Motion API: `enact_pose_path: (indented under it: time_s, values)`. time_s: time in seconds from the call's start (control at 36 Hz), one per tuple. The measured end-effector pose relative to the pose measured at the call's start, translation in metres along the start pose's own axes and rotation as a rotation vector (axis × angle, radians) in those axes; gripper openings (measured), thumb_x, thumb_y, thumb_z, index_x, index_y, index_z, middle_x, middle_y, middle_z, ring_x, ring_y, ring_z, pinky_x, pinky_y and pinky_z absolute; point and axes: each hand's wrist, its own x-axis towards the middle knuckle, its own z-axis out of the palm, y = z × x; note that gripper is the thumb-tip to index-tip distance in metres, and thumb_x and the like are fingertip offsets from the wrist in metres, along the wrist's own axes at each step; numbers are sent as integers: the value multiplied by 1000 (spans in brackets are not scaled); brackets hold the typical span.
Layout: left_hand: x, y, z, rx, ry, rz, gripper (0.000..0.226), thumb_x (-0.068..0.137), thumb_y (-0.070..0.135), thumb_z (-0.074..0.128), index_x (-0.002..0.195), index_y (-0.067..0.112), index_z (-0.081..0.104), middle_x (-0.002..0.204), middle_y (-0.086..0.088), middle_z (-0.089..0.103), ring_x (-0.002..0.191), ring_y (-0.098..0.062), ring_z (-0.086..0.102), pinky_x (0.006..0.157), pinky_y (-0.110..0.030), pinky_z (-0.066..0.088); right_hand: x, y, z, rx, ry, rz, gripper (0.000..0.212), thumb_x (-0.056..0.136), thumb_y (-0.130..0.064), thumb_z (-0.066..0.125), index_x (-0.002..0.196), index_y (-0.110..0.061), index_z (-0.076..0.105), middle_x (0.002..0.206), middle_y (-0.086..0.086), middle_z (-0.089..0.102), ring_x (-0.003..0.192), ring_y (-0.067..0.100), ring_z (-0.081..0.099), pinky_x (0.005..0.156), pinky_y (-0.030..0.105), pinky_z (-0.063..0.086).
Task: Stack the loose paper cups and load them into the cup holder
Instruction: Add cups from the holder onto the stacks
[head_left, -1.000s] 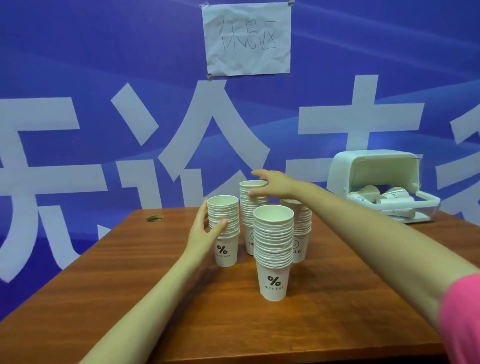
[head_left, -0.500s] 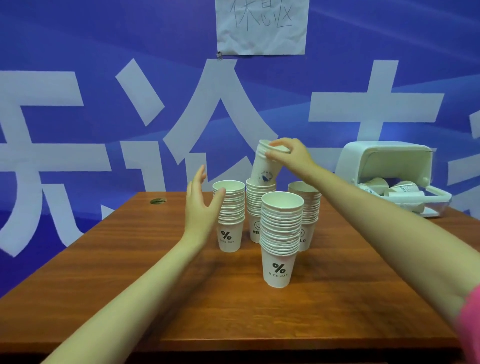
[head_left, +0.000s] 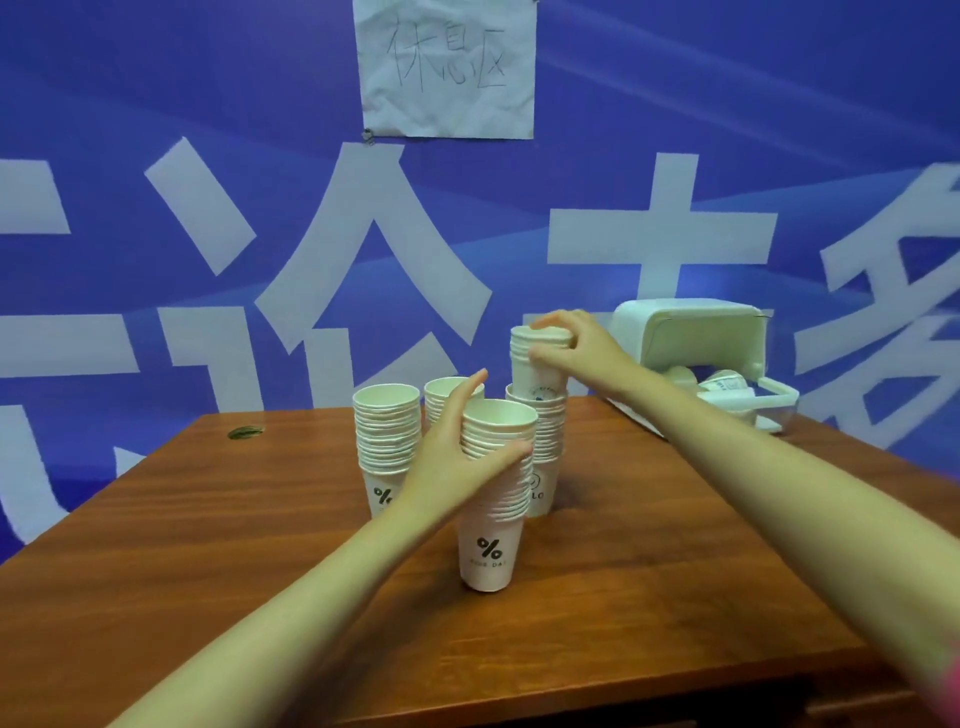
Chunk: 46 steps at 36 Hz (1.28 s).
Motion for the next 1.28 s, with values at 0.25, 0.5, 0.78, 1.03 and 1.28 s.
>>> enact_pose_path:
  time_s: [0.25, 0.5, 0.78, 1.03, 1.28]
  values:
    - [-5, -7, 5, -33, 120, 50, 60, 78, 28, 78, 125, 44, 44, 132, 21, 49, 124, 3, 47, 103, -20, 43, -23, 13, 21, -122, -206, -65, 46, 95, -39, 58, 138, -24, 51, 136, -3, 45, 116, 8, 47, 99, 24, 37]
    - [7, -16, 9, -22, 152, 16, 66, 81, 22, 76, 132, 36, 37, 122, 33, 43, 109, 26, 43, 85, 2, 37, -28, 20, 14, 35, -107, 22, 42, 89, -40, 65, 127, -23, 60, 128, -3, 52, 112, 12, 52, 98, 31, 45]
    - [1, -17, 9, 1, 106, 13, 79, 75, 41, 70, 140, 39, 25, 137, 22, 39, 124, 8, 40, 93, -3, 32, -37, 32, 20, 192, -114, 41, 83, 87, -39, 70, 153, -31, 21, 147, -2, 40, 131, 12, 43, 108, 34, 40]
    - [0, 21, 8, 274, 198, 316, 67, 82, 47, 61, 142, 33, 34, 140, 14, 38, 131, 3, 34, 105, -5, 25, -55, 103, -11, 266, 189, 278, 47, 97, -32, 56, 141, -20, 45, 126, 0, 54, 117, 15, 52, 100, 35, 44]
    - [18, 73, 103, 117, -41, 477, 28, 85, 24, 52, 109, 16, 65, 111, 3, 59, 108, -8, 55, 97, -17, 39, -86, 186, -71, 47, 205, 431, 30, 98, -22, 51, 125, -17, 61, 123, 3, 62, 112, 18, 56, 100, 35, 45]
